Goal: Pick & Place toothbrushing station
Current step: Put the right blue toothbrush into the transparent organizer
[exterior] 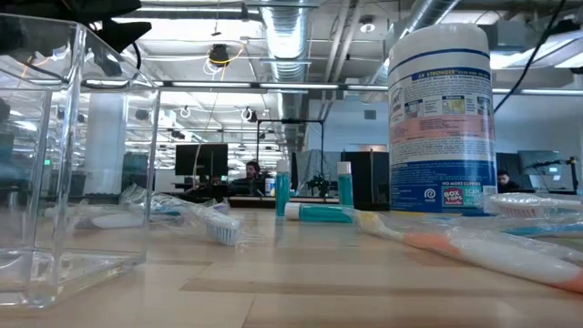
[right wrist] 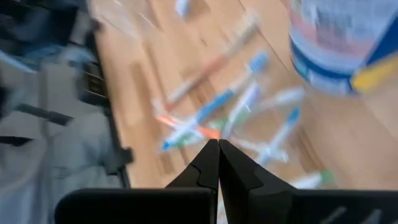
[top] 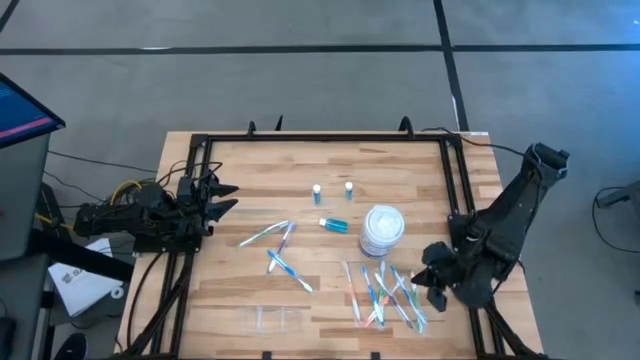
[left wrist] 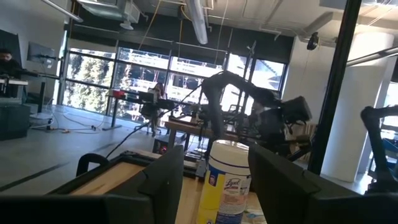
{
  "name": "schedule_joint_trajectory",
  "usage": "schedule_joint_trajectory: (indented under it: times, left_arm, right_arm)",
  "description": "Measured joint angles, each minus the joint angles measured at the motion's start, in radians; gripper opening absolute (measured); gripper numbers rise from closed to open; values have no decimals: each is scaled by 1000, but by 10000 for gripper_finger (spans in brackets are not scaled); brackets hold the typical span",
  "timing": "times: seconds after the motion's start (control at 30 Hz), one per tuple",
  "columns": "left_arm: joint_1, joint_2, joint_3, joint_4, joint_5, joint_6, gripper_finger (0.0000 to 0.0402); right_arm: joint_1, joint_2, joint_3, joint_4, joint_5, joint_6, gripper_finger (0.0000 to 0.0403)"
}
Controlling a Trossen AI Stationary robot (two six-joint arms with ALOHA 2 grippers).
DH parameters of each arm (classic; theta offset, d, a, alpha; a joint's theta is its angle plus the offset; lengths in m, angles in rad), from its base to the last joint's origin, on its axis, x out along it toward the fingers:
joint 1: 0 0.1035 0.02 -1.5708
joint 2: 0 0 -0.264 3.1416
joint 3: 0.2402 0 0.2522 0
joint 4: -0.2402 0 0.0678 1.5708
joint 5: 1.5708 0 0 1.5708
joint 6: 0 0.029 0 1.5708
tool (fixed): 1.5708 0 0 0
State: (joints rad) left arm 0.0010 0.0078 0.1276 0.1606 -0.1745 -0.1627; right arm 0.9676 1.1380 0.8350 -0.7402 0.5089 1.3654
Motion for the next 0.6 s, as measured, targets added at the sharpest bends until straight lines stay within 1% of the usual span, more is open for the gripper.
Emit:
schedule_joint_trajectory:
  times: [0.1, 0.2, 0.37, 0.43, 0.6]
  left_arm:
    - [0, 0, 0, 1, 0, 0, 176]
    - [0, 0, 0, 1, 0, 0, 176]
    - [0, 0, 0, 5, 0, 1, 176]
    - [0, 0, 0, 5, 0, 1, 176]
    - [0, 0, 0, 5, 0, 1, 176]
  right_arm:
    - [-1, 99, 64, -97, -53, 97, 0]
    - [-1, 178, 102, -151, -68, 158, 0]
    - [-1, 256, 109, -131, -98, 166, 0]
    - [-6, 277, 109, -124, -126, 178, 0]
    - [-1, 291, 109, -99, -199, 224, 0]
